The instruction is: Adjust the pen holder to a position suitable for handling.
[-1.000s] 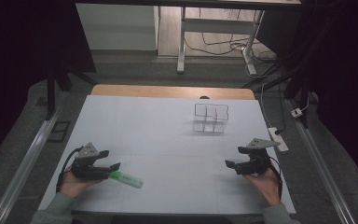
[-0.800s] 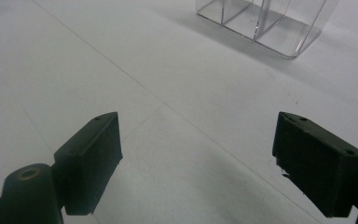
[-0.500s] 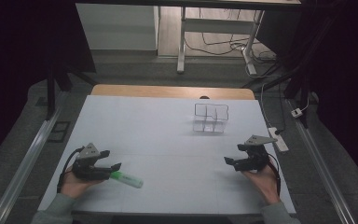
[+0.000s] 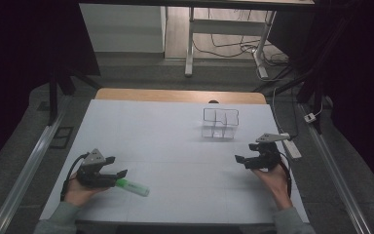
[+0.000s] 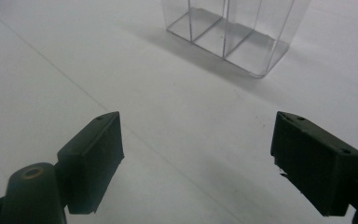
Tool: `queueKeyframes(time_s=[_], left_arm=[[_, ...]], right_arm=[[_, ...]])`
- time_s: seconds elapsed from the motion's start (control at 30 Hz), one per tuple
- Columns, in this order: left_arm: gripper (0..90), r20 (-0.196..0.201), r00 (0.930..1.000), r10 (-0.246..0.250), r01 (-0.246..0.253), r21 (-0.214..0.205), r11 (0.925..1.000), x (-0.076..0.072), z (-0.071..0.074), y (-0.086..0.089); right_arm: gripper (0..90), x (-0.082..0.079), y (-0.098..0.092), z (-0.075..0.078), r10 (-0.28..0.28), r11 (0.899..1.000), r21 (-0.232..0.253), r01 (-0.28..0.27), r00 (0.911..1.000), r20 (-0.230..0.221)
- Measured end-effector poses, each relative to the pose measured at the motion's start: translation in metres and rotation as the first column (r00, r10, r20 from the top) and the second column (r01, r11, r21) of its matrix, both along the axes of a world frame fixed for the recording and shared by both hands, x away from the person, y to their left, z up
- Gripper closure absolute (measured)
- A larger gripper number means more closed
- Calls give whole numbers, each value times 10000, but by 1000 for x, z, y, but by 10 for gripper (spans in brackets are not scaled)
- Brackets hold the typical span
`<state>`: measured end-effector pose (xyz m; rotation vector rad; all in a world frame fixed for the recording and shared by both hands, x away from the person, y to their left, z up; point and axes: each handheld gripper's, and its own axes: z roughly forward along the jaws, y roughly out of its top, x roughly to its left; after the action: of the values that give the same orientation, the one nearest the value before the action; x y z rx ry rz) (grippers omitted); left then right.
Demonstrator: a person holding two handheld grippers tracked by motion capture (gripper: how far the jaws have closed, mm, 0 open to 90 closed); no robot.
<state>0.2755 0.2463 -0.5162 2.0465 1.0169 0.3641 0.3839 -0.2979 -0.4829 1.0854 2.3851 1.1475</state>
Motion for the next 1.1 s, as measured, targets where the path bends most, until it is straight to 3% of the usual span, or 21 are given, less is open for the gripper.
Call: queueKeyframes(time_s=[0.3, 0.5, 0.8, 1.1], left_arm=[[264, -11, 10000, 21, -21, -26, 10000, 2, 0, -1], [264, -39, 10000, -5, 5, 42, 10000, 4, -1, -2], [265, 65, 10000, 6, -7, 97, 10000, 3, -1, -3], [266, 9, 10000, -8, 7, 187, 9998, 5, -3, -4]], right_arm=[[187, 15, -2, 2, -441, 9989, -135, 440, 9990, -41], [222, 34, 0, 3, -647, 9976, -255, 645, 9979, -71], [322, 58, 5, 3, -1040, 9932, -537, 1033, 9945, -105], [439, 72, 3, -3, -1419, 9879, -666, 1401, 9896, -230]])
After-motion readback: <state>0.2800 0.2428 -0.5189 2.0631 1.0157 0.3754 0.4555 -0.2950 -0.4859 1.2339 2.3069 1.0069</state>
